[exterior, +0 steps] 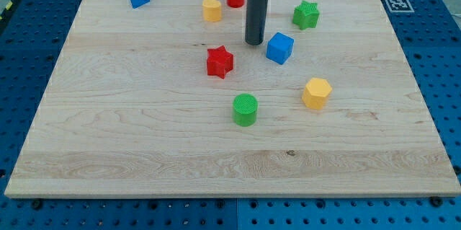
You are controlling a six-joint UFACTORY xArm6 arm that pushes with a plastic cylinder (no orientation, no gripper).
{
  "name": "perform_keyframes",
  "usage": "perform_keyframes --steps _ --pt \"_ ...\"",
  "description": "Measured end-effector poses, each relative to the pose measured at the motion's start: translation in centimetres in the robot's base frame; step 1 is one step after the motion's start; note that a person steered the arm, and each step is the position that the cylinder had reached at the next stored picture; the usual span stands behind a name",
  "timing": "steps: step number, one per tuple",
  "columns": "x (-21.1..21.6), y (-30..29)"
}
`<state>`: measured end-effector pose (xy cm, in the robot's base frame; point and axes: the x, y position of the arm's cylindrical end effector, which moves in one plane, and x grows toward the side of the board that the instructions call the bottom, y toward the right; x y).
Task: Slide the blue cube to the center right
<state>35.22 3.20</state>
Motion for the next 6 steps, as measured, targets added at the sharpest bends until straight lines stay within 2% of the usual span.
perform_keyframes --steps 2,3,4,6 --pt "0.6 1.5" --pt "3.7 2.7" --pt "4.3 2.7" --pt "4.3 10.7"
